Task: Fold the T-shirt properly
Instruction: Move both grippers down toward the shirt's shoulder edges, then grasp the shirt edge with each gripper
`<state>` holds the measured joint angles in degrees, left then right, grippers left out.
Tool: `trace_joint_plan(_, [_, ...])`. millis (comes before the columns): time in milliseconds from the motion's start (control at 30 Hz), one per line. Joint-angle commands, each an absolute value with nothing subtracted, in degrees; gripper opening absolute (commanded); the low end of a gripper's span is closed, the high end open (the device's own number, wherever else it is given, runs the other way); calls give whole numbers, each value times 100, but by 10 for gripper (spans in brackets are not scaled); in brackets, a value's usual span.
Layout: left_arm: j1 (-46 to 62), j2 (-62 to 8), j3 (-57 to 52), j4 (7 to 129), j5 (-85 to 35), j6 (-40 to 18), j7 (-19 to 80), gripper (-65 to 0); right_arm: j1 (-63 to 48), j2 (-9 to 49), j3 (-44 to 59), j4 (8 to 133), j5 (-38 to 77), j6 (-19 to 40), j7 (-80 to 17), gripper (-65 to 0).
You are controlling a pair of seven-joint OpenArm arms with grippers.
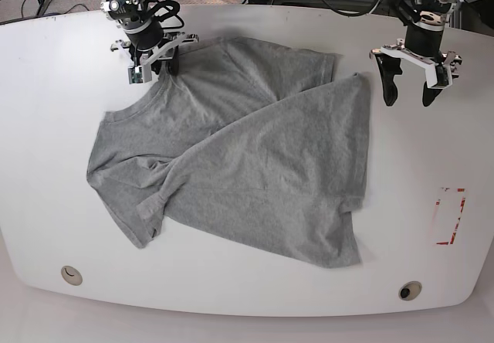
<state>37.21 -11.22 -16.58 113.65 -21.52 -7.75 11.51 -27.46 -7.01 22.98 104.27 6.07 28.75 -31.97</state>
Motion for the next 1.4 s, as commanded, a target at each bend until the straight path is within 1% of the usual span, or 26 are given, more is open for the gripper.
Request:
trace_joint_plan(0, [3723, -1297, -1710, 11451, -2466, -787, 1182, -197, -2765, -690, 2290, 10484, 602, 2941, -3231, -648])
trace_joint_plan(133, [3705, -1341, -1701, 11389, -2826, -787, 1481, -197, -2765, -673, 2290, 10484, 576, 2941, -3231, -639])
trace_joint_plan(233, [3688, -1341, -1657, 11345, -2905, -787, 1622, -197, -2765, -673, 2290, 10492, 576, 2949, -3231, -647])
trace_joint_plan(400, [3486, -1341, -1341, 11231, -2905, -796, 2018, -197, -2747, -664, 2281, 10492, 576, 2949, -3231, -648])
trace_joint_plan(600, [3415, -1314, -1262, 11037, -2914, -796, 2422, -197, -2747, -664, 2281, 10501, 585, 2949, -3231, -648])
trace_joint_plan(1033, [3125, -1305, -1086, 10369, -2923, -796, 2457, -197, -2756, -664, 2281, 10492, 602, 2949, -3231, -648])
trace_joint_plan(1367, [2695, -1341, -541, 9895, -2914, -796, 2466, -199, -2756, -664, 2281, 10492, 611, 2949, -3231, -648])
